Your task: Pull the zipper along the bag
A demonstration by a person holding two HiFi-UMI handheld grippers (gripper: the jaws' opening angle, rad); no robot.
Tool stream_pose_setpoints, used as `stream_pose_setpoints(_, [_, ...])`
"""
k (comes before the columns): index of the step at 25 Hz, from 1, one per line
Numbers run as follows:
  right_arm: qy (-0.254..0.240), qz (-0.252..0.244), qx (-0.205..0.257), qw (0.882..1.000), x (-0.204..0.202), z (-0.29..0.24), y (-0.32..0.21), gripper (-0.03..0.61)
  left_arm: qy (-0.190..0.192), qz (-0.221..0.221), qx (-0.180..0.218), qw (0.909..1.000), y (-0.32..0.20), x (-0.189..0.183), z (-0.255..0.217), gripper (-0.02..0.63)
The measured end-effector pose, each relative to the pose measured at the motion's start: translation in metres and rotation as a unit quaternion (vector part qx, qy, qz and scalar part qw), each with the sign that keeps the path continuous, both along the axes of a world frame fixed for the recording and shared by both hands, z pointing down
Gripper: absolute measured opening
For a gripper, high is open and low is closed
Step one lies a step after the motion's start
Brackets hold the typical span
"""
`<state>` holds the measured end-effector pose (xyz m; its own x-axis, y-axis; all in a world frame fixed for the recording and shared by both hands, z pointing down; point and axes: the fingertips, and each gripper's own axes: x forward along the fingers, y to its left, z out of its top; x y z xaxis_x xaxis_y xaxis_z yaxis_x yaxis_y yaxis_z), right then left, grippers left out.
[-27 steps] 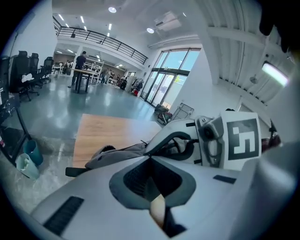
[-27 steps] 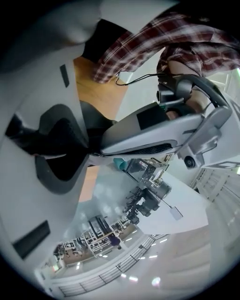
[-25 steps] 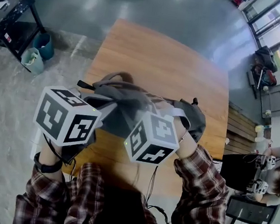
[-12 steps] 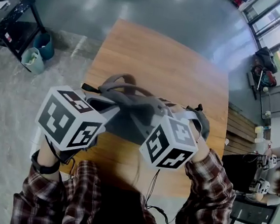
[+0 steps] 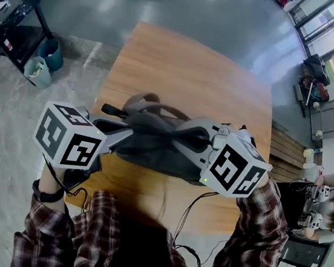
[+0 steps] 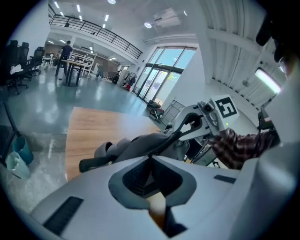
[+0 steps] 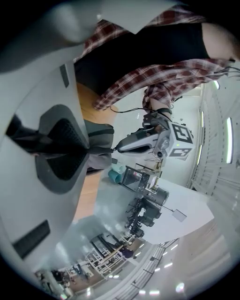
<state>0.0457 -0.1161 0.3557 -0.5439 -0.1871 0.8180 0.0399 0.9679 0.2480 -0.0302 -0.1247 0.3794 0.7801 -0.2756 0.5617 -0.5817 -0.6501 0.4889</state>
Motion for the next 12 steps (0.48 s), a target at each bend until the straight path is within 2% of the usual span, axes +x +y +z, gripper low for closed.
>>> stream_pose_setpoints(5, [-0.044,0.011,-0.017,0.999,0.028,-0.02,-0.005,0.037,0.023,-0.03,-0.028,0.9989,-0.001,-0.016,0.02,0.018])
stream_pose_setpoints(7, [-0.068,0.018,-0.008,0.997,0.033,-0.028,-0.006,0.037,0.037,-0.033,-0.022,0.9985,-0.001,-0.019,0.012,0.018])
stream_pose_setpoints(9, [-0.109,0.024,0.007,0.994,0.031,-0.043,-0.008,0.037,0.041,-0.032,0.006,0.9986,-0.007,-0.023,-0.014,0.018])
stream_pose_setpoints(12, [-0.189,0.05,0.02,0.981,0.021,-0.079,-0.014,0.037,0.038,-0.03,0.072,0.9962,-0.024,-0.039,-0.076,0.018])
